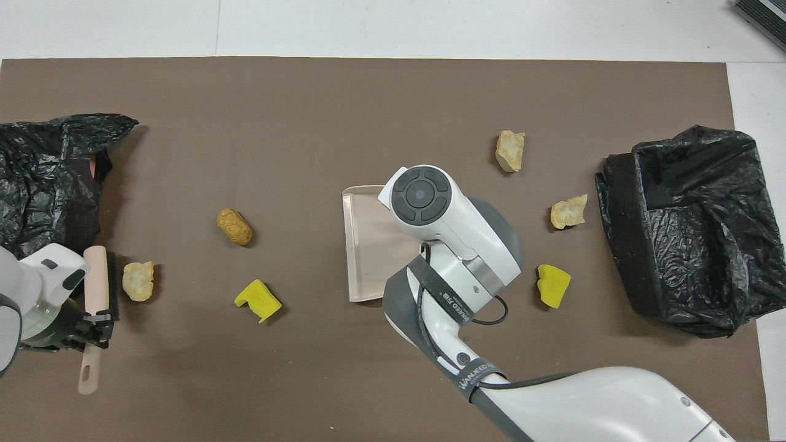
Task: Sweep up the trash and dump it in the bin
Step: 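Sweep the bread chunk toward the dustpan with the left gripper's brush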
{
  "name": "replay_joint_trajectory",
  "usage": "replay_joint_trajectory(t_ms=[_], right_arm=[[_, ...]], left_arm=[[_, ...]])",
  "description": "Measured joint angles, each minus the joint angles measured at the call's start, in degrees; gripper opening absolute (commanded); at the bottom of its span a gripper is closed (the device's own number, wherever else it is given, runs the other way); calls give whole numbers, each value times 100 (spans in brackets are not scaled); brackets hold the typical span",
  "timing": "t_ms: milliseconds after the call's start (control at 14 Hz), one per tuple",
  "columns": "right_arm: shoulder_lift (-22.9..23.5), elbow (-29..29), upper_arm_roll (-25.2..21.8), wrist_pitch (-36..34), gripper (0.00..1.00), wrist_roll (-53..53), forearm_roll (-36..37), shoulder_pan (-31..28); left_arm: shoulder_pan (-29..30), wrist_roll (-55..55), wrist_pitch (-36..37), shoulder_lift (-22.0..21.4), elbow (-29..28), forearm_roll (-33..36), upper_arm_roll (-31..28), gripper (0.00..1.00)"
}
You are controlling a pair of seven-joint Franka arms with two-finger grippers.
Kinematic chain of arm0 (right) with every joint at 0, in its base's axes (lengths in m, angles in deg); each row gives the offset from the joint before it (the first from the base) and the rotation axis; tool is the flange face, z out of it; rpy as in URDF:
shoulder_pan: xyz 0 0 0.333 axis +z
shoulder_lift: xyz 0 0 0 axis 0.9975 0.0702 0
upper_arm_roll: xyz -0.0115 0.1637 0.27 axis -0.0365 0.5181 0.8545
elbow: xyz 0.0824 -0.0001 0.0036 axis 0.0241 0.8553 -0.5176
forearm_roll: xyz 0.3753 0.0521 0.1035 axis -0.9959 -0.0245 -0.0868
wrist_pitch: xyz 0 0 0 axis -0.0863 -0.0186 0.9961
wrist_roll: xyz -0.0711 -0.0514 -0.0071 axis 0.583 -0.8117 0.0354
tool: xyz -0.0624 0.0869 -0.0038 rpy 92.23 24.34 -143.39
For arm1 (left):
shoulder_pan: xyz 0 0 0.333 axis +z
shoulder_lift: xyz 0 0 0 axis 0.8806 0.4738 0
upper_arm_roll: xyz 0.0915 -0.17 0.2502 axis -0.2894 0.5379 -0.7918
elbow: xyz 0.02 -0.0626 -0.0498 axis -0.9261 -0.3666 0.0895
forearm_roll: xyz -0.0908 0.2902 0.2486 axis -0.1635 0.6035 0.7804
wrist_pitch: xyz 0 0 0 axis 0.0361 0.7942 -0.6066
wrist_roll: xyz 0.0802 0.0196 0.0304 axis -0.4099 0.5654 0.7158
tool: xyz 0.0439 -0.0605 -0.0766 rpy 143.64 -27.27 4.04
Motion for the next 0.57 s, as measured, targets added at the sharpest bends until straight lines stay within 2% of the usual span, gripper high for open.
replay_joint_trajectory(t_ms=[286, 571], right_arm=[[-40, 71, 11, 8, 0, -614, 570, 244], [-105, 149, 11, 49, 0, -743, 720, 311]], left_arm=[[-315, 354, -592, -73, -363, -45, 120, 0], [-1220, 1031, -972, -14, -368, -495, 150, 0]])
